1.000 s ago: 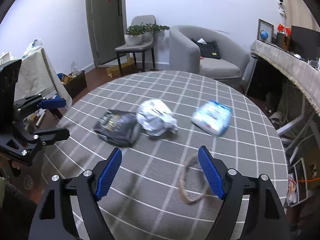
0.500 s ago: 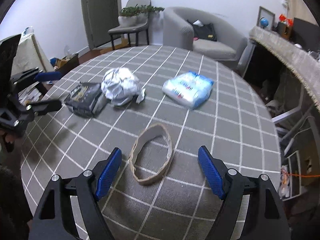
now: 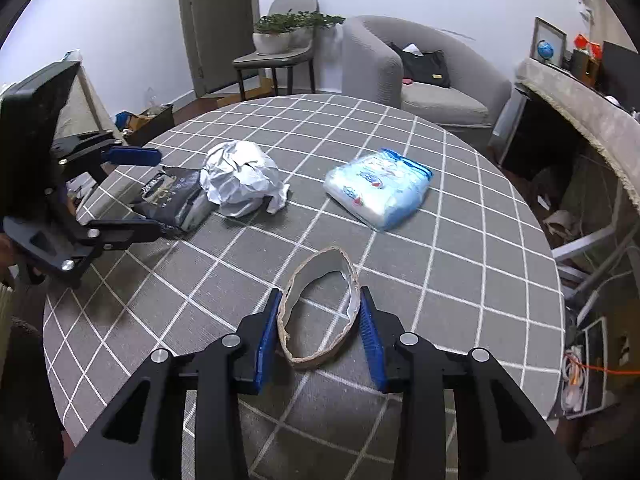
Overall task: Collect trash
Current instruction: 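Grasp the black snack bag with the left tool while the right tool grasps the cardboard tape core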
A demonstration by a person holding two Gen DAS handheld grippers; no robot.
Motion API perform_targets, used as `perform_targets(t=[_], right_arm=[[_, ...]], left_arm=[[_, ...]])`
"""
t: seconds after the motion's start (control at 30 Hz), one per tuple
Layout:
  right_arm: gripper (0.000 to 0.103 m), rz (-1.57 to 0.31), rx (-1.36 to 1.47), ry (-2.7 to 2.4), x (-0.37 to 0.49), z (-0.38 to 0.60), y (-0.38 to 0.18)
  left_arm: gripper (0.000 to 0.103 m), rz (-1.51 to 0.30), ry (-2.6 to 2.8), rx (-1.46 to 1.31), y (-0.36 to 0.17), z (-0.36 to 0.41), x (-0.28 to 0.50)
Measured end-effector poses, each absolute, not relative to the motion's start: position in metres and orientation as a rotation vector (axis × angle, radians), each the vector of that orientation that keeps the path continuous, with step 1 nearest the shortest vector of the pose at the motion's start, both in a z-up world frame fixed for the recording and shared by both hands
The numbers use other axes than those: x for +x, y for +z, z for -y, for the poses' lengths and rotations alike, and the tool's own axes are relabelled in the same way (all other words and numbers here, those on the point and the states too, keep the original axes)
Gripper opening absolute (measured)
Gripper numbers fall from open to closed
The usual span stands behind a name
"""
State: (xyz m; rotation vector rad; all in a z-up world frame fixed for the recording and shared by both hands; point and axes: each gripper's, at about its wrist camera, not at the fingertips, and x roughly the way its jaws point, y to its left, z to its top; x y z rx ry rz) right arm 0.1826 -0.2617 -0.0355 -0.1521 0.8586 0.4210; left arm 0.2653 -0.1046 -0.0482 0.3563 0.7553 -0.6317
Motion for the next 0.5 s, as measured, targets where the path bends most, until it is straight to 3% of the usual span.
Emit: perform_targets(t=[0.5], right_arm=[[0.038, -0.823, -0.104, 0.493, 0.205, 0.259, -0.019]], left_arm=[[0.090, -0.818, -0.767, 0.388, -0.058, 0.113, 0.284]])
